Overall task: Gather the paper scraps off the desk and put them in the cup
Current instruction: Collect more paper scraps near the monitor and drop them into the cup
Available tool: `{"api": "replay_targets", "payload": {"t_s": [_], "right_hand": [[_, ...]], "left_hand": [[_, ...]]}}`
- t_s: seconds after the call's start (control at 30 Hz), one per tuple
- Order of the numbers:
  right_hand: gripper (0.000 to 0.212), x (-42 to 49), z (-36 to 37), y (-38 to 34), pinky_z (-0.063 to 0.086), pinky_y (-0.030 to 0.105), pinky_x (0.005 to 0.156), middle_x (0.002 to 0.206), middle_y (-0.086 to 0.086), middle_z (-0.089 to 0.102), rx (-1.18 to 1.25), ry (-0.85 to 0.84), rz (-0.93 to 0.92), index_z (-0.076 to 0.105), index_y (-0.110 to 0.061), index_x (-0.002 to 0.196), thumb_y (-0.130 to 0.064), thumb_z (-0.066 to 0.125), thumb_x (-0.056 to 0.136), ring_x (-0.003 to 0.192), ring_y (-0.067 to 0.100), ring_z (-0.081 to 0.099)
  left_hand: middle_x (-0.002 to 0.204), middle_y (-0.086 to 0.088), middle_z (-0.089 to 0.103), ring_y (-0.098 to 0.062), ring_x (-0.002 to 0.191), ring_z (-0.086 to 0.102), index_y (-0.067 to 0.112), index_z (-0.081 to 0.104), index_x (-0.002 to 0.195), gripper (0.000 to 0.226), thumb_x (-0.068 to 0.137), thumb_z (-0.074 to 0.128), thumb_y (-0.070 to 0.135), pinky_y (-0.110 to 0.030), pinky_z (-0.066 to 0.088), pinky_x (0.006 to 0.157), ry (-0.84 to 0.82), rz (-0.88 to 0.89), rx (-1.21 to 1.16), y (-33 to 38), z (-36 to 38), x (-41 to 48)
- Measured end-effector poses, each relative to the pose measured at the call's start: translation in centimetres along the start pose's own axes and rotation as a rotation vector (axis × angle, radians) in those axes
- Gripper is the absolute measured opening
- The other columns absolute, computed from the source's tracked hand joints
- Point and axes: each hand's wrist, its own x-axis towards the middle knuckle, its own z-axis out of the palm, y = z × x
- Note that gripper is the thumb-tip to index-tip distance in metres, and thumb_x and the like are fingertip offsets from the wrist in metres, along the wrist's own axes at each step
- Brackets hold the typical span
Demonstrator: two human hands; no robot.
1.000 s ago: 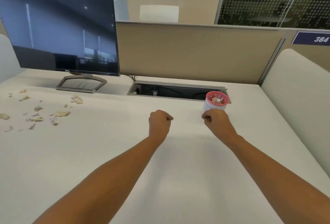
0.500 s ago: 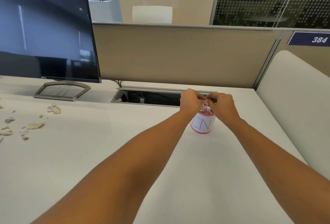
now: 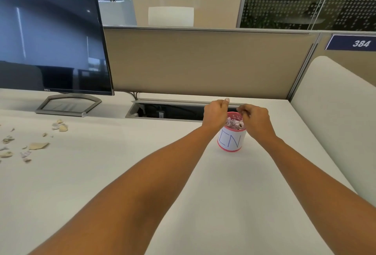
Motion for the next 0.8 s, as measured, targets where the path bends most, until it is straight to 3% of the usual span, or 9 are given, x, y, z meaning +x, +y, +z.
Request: {"api": "replay_targets", "payload": {"t_s": [0.13, 0.3, 0.4, 0.47, 0.63, 0.8], "right_hand": [[0.026, -1.9, 0.2, -1.2, 0.049, 0.029, 0.087, 0.113, 0.016, 0.067, 0.048, 0.047, 0.003, 0.065, -0.003, 0.109, -0.012, 0.044, 0.096, 0.104, 0.029, 0.062], [0.023, -6.1, 1.8, -4.0, 0.048, 0.031, 0.089, 0.112, 0.016, 0.067, 0.134, 0.051, 0.012, 0.067, -0.003, 0.106, -0.010, 0.050, 0.093, 0.103, 0.029, 0.060], [0.020, -8.9, 4.0, -6.4, 0.047, 0.028, 0.090, 0.109, 0.014, 0.068, 0.172, -0.043, 0.018, 0.067, -0.002, 0.104, -0.006, 0.052, 0.092, 0.101, 0.026, 0.062], [0.021, -10.6, 5.9, -8.2, 0.048, 0.028, 0.092, 0.111, 0.012, 0.068, 0.178, -0.126, 0.014, 0.067, -0.003, 0.105, -0.006, 0.051, 0.092, 0.102, 0.023, 0.062], [0.023, -14.6, 10.6, -13.1, 0.045, 0.019, 0.087, 0.108, 0.009, 0.070, 0.180, -0.291, -0.063, 0.069, -0.005, 0.101, -0.002, 0.049, 0.090, 0.099, 0.019, 0.063], [0.027, -17.2, 15.4, -19.2, 0.048, 0.024, 0.088, 0.105, 0.006, 0.070, 0.198, -0.429, -0.141, 0.069, -0.006, 0.097, 0.001, 0.046, 0.086, 0.098, 0.019, 0.062]], "left_hand": [[0.085, -0.011, 0.055, -0.021, 0.083, 0.052, 0.008, 0.048, 0.082, 0.028, 0.100, 0.037, 0.028, -0.042, 0.049, 0.088, 0.048, 0.027, -0.014, -0.5, -1.7, -1.0], [0.090, -0.018, 0.061, -0.023, 0.084, 0.054, 0.004, 0.061, 0.092, 0.029, 0.098, 0.040, 0.023, -0.042, 0.049, 0.089, 0.080, -0.027, -0.019, -3.3, -5.1, -3.5], [0.123, -0.015, 0.061, -0.027, 0.110, 0.059, 0.006, 0.057, 0.122, 0.033, 0.097, 0.045, 0.024, -0.037, 0.046, 0.099, 0.091, -0.111, 0.018, -6.1, -7.5, -5.8], [0.132, -0.010, 0.056, -0.026, 0.119, 0.055, 0.010, 0.054, 0.127, 0.035, 0.096, 0.047, 0.024, -0.034, 0.043, 0.102, 0.098, -0.156, 0.079, -8.3, -9.7, -7.4], [0.129, -0.009, 0.060, -0.022, 0.118, 0.057, 0.009, 0.059, 0.122, 0.031, 0.094, 0.050, 0.018, -0.025, 0.040, 0.102, 0.132, -0.190, 0.154, -14.1, -17.6, -11.5], [0.124, -0.006, 0.063, -0.018, 0.115, 0.058, 0.011, 0.062, 0.119, 0.030, 0.091, 0.052, 0.015, -0.019, 0.037, 0.095, 0.237, -0.258, 0.211, -18.8, -27.2, -14.4]]}}
